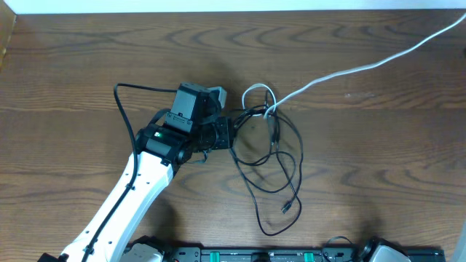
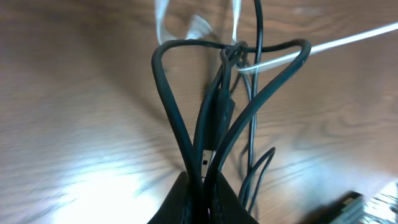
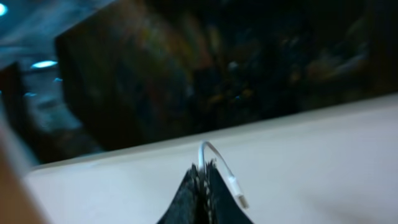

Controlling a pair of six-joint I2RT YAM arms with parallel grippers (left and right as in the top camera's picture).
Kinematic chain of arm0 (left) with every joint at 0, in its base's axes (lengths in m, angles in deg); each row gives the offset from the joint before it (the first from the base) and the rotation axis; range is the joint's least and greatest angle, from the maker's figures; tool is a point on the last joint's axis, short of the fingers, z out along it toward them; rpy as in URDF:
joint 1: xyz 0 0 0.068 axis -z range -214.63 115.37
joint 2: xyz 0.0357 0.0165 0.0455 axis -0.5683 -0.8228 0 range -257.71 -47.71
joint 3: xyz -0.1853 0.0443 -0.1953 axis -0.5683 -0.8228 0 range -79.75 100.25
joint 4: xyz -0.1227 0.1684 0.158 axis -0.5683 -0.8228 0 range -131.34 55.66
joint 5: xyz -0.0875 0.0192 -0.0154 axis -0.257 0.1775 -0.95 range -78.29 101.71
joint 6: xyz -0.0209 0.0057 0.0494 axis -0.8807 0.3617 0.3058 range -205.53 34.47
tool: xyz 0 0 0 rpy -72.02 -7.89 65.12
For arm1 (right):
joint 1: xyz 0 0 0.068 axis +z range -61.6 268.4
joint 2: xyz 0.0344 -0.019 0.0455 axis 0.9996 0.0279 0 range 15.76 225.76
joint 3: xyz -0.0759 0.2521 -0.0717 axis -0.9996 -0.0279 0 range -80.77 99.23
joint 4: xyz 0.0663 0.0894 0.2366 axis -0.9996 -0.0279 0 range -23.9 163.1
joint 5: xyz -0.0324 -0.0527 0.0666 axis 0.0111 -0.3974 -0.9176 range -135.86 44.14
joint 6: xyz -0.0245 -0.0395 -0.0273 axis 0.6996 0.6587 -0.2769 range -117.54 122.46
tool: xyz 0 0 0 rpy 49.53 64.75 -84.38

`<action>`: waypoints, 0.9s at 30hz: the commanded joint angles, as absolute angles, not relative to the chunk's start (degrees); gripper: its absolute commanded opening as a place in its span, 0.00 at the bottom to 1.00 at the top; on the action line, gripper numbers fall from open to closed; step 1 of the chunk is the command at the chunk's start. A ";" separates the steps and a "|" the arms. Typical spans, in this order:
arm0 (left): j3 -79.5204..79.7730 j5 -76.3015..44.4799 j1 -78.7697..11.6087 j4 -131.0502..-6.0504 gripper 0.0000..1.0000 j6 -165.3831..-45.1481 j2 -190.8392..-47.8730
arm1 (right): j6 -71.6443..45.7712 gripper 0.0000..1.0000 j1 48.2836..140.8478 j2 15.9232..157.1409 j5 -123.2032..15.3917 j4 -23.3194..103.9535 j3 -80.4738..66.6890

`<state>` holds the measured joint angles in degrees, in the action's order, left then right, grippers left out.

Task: Untangle cables

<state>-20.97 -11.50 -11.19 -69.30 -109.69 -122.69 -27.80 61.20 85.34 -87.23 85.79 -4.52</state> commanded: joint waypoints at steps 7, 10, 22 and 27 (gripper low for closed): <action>-20.55 7.91 -11.19 -71.86 0.07 -109.17 -122.97 | -0.57 0.01 62.80 87.29 -43.25 71.41 19.76; -20.55 10.25 -11.19 -71.91 0.07 -109.17 -123.74 | 8.35 0.01 64.85 87.31 -32.21 73.97 19.89; -20.55 15.39 -11.19 -74.64 0.07 -109.21 -127.24 | 33.16 0.01 71.89 87.68 -15.71 78.42 17.18; -20.55 13.38 -11.19 -75.14 0.07 -109.21 -127.24 | 29.16 0.01 69.42 87.70 -15.75 75.39 1.05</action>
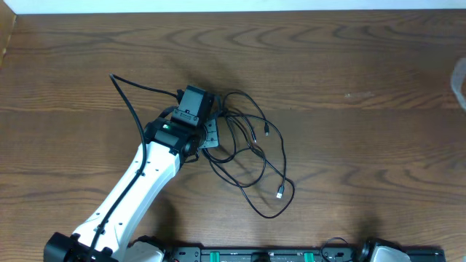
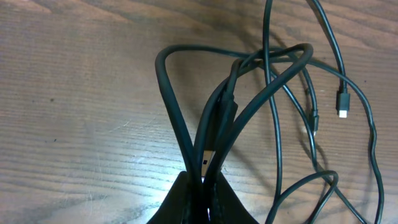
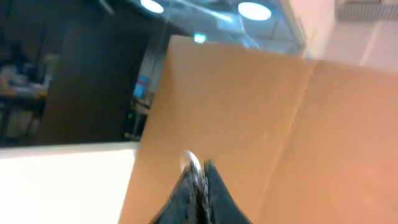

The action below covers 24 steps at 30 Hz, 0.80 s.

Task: Untangle cables

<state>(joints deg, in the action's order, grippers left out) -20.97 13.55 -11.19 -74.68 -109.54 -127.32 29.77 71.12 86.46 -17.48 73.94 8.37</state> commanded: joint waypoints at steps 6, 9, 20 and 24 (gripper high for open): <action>-20.55 11.93 -11.17 -75.66 0.07 -109.21 -127.24 | 29.29 0.01 60.06 90.94 -20.76 95.49 -17.35; -20.55 11.89 -11.17 -75.69 0.07 -109.21 -127.24 | 30.08 0.01 56.85 94.52 -28.76 100.30 -20.61; -20.55 10.67 -11.12 -75.66 0.08 -109.43 -127.24 | 29.31 0.01 44.50 96.77 -29.50 94.47 -20.61; -20.55 10.67 -11.12 -75.62 0.07 -109.43 -127.24 | 21.44 0.01 35.98 97.69 -28.56 96.37 -20.63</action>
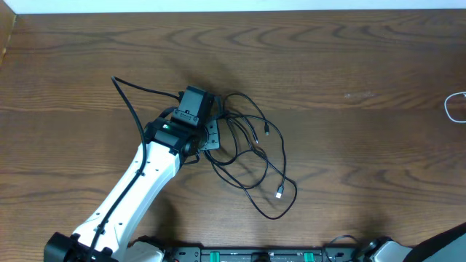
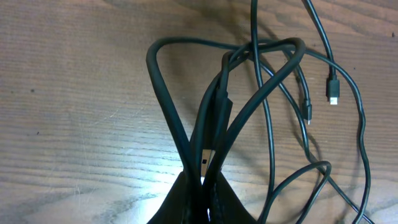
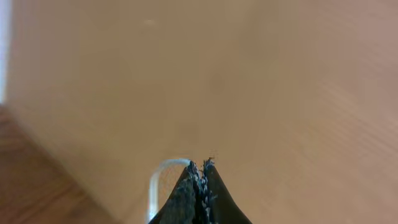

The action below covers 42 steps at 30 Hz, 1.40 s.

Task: Untangle cables

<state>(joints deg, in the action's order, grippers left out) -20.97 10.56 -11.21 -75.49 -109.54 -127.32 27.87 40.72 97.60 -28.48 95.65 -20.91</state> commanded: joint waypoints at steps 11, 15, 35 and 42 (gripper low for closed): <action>-20.55 10.65 -11.12 -74.40 0.07 -109.87 -127.24 | 15.35 0.31 31.04 105.69 -27.45 92.30 -20.63; -20.55 10.65 -11.12 -74.24 0.07 -110.33 -127.24 | 13.73 0.74 30.86 107.63 -26.49 89.70 -20.63; -20.55 -13.66 -11.04 -55.80 0.08 -108.51 -127.24 | -22.16 0.99 60.74 90.81 -40.21 69.66 -20.63; -20.55 -21.99 -11.04 -47.36 0.07 -108.51 -127.24 | -33.44 0.99 70.60 92.64 -66.94 56.15 -20.63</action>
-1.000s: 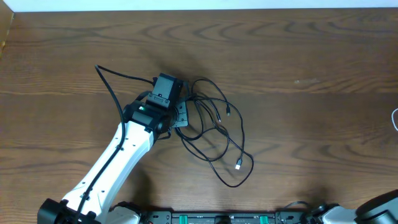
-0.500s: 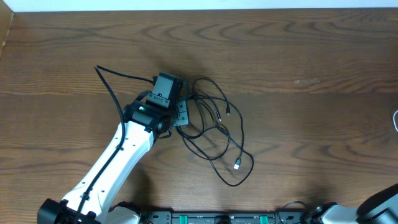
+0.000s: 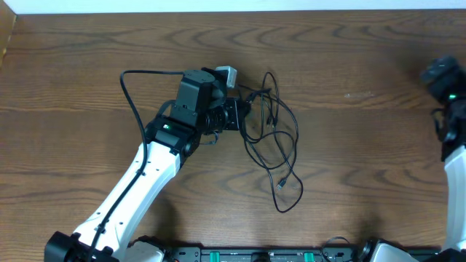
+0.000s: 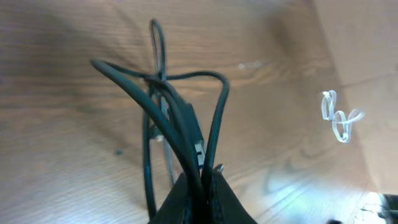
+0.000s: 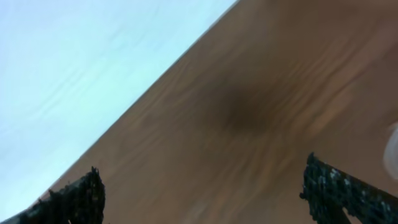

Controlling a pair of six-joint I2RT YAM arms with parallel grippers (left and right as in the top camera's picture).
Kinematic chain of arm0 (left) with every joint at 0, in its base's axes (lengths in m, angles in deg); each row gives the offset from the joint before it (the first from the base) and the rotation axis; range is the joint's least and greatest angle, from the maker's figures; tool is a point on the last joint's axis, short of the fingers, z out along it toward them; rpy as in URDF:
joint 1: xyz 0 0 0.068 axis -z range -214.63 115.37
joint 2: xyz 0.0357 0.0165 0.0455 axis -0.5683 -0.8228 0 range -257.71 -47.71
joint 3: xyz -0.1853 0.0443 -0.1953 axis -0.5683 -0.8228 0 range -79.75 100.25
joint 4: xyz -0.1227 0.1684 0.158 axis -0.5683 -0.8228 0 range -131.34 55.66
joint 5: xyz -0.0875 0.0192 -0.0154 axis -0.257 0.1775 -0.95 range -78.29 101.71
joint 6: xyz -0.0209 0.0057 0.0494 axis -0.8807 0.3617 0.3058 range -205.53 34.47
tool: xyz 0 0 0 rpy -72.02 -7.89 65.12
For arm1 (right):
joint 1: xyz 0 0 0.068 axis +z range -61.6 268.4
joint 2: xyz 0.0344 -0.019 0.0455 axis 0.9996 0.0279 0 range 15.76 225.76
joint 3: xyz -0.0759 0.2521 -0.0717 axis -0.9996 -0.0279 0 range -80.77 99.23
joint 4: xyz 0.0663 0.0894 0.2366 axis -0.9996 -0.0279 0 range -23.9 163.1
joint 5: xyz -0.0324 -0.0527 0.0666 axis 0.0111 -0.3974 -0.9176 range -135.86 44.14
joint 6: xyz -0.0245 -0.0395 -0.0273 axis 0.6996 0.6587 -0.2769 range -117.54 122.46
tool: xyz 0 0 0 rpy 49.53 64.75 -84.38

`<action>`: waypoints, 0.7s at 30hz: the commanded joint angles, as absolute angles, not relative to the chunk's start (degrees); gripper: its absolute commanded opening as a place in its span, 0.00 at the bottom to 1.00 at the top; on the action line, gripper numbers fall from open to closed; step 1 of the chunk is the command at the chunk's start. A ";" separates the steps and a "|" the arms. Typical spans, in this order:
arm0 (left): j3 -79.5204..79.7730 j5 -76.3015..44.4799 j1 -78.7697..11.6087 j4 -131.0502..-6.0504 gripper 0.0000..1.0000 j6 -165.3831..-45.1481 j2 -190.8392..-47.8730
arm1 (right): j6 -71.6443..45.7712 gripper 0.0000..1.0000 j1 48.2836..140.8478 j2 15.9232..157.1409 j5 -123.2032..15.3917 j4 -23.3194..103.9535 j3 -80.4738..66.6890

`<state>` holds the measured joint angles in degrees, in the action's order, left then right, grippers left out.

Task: Untangle cables
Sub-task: 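Bring the right gripper back left toward the black cables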

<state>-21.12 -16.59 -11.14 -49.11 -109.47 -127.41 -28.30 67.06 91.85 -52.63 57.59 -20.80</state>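
A tangle of black cables (image 3: pixel 273 135) lies at the table's middle, with one plug end (image 3: pixel 280 184) trailing toward the front. My left gripper (image 3: pixel 234 115) is shut on several black strands (image 4: pixel 186 121) at the tangle's left side, and the loops rise from its fingertips (image 4: pixel 202 180). The white cable (image 4: pixel 339 115) lies apart as a small coil, far right in the left wrist view. My right gripper (image 5: pixel 211 199) is open over bare wood with nothing between its fingers (image 5: pixel 345 190). Its arm (image 3: pixel 450 91) is at the table's right edge.
A black lead (image 3: pixel 135 91) loops off the left arm to the left. The brown wooden table (image 3: pixel 349 167) reaches a pale wall at its far edge. Equipment (image 3: pixel 255 255) lines the front edge.
My left gripper has moved right and turned, carrying the black bundle with it. My right gripper, then shut on the white cable, is now open and empty. Its arm now shows at the right edge.
First the white cable ran through the black tangle toward the far right, with both grippers shut. Then the white cable was gone from the tangle and only black cables stayed by my left gripper. A white loop showed at the right edge. Now it lies released.
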 commanded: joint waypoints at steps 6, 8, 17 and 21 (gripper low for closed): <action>-20.55 -26.47 -11.04 -45.63 0.08 -107.59 -127.24 | -20.41 0.99 78.66 92.66 -79.88 41.86 -20.63; -20.55 -26.45 -11.04 -45.57 0.08 -106.94 -127.24 | -14.47 0.99 81.48 92.66 -80.80 35.89 -20.70; -20.55 -26.47 -11.04 -45.59 0.08 -107.07 -127.24 | 17.05 0.99 93.11 92.66 -92.32 29.55 -26.75; -20.55 -26.49 -11.04 -45.59 0.08 -107.29 -127.24 | 17.31 0.95 96.33 93.23 -90.40 40.04 -34.12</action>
